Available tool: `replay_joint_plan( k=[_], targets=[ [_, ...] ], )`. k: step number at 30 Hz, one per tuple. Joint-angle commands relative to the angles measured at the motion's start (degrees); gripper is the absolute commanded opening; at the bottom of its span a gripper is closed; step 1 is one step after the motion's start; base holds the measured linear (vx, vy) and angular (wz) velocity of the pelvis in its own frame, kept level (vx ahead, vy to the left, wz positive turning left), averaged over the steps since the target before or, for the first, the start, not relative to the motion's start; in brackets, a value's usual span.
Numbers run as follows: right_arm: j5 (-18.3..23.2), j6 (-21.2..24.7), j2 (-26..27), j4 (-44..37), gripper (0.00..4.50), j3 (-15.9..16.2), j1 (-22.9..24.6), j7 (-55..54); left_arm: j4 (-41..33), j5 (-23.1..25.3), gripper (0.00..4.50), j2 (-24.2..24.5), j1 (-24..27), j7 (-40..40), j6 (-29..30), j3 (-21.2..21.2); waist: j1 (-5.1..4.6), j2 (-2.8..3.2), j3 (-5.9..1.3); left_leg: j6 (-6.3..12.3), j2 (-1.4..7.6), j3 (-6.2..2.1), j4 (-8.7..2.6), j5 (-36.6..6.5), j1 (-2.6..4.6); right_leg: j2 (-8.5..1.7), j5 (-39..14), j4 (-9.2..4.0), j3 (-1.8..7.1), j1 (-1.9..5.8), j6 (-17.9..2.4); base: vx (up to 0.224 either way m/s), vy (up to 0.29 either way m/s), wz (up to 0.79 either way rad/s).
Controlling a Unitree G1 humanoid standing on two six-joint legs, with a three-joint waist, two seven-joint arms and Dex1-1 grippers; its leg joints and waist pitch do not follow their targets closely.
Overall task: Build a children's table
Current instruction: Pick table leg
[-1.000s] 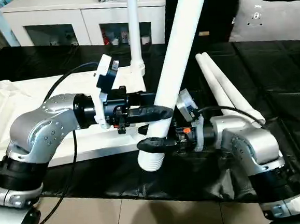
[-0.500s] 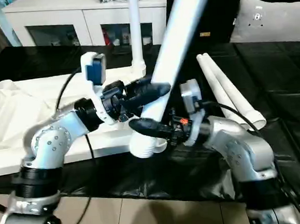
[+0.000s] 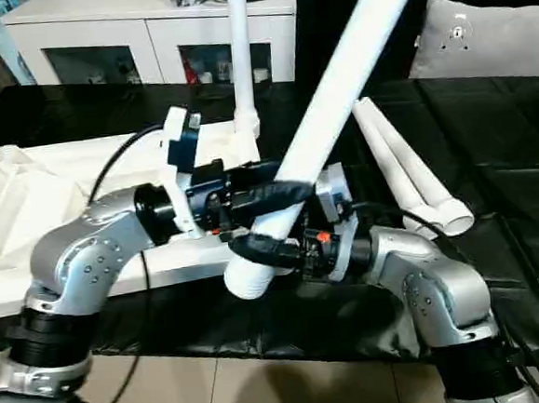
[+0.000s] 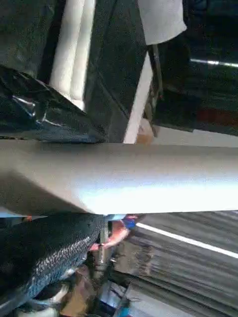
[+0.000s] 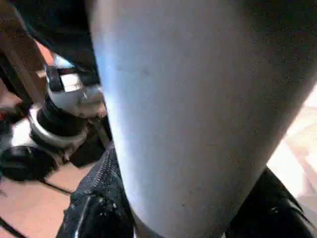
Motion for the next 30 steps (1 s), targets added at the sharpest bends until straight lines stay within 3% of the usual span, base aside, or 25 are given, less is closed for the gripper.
replay_joint_plan(
  k=[1, 3, 5, 6, 10, 16, 19, 26, 29, 30],
  targets=[
    [-4.5, -3.0, -0.5, 1.7, 1.9, -0.1, 0.1, -5.1, -2.5, 3.0, 2.55, 2.0, 0.8, -3.5, -0.2, -5.7, -0.06, -0.68, -4.44, -0.2, 3.52, -1.65, -5.13, -12.0, 0.85, -4.06, -25.7, -5.36, 3.17, 2.77, -5.3, 0.0, 0.0, 0.0],
    [-6.1, -4.4, 0.3, 2.4, 1.9, -0.1, 0.3, -7.1, -2.4, 3.0, 2.55, 2.8, 1.2, -4.3, -0.3, -5.4, -0.44, -0.79, -4.43, -0.69, 3.42, -1.58, -5.15, -12.7, 0.81, -4.09, -25.7, -5.28, 3.19, 2.84, -5.6, 0.0, 0.0, 0.0],
    [-6.5, -4.4, 0.7, 2.6, 1.9, -0.3, 0.3, -8.1, -1.9, 2.9, 2.55, 3.0, 1.4, -4.4, -0.5, -4.6, -0.44, -0.28, -4.48, -0.76, 3.44, -1.69, -5.1, -13.3, 0.86, -4.1, -25.4, -5.23, 3.11, 2.87, -6.2, 0.0, 0.0, 0.0],
    [-6.5, -4.0, 0.7, 2.6, 1.9, -0.4, 0.4, -8.1, -1.6, 3.0, 2.55, 3.2, 1.5, -4.4, -0.8, -4.3, -0.56, -0.49, -4.47, -0.72, 3.43, -1.67, -5.16, -13.7, 0.87, -4.01, -25.1, -5.3, 3.09, 2.93, -6.3, 0.0, 0.0, 0.0],
    [-7.2, -4.5, 0.1, 2.6, 1.9, -0.4, 1.1, -7.6, -0.1, 4.3, 2.55, 4.8, 2.9, -5.7, -2.6, -4.4, -0.64, 0.04, -4.48, -0.69, 3.44, -1.77, -5.23, -14.7, 0.84, -3.97, -24.0, -5.23, 3.13, 2.99, -6.9, 0.0, 0.0, 0.0],
    [-9.1, -8.0, -1.1, 3.0, 1.9, -0.1, 4.0, -6.7, 1.0, 5.8, 2.54, 6.8, 6.4, -6.6, -5.0, -5.4, -0.99, -0.33, -4.49, -0.71, 3.56, -1.79, -5.35, -15.0, 0.79, -4.01, -23.9, -5.14, 3.2, 3.01, -7.2, 0.0, 0.0, 0.0],
    [-11.0, -9.6, -1.1, 3.2, 1.9, -0.1, 5.8, -8.1, 1.2, 5.1, 3.01, 6.4, 8.7, -6.5, -5.6, -4.5, -1.27, -0.24, -4.22, -0.91, 3.51, -1.68, -5.4, -16.3, 0.97, -4.13, -26.0, -5.53, 3.25, 2.82, -6.9, 0.0, 0.0, 0.0],
    [-10.2, -10.4, 0.0, 2.3, 1.9, -2.1, 7.3, -10.8, 1.7, 2.2, 3.45, 3.8, 14.0, -3.4, -6.8, -0.9, -1.7, -0.21, -3.95, -0.68, 3.38, -1.79, -5.41, -19.2, 1.09, -4.03, -30.3, -6.23, 2.88, 2.73, -5.8, 0.0, 0.0, 0.0],
    [-9.5, -11.0, 0.8, 2.8, 1.9, -3.9, 6.3, -12.6, 1.9, 0.4, 3.73, 1.2, 14.8, -0.9, -8.2, 2.7, -1.75, -0.43, -3.92, -0.81, 3.33, -1.79, -5.28, -20.2, 1.4, -4.08, -32.4, -6.53, 2.72, 2.48, -5.0, 0.0, 0.0, 0.0],
    [-9.2, -11.3, 1.7, 3.2, 1.9, -5.7, 5.3, -14.5, 2.7, -0.9, 3.81, -1.0, 14.6, 1.8, -9.0, 5.8, -1.9, -0.8, -3.8, -0.74, 3.21, -1.76, -5.21, -20.1, 1.36, -4.04, -33.2, -6.68, 2.58, 2.49, -4.7, 0.0, 0.0, 0.0]
  ],
)
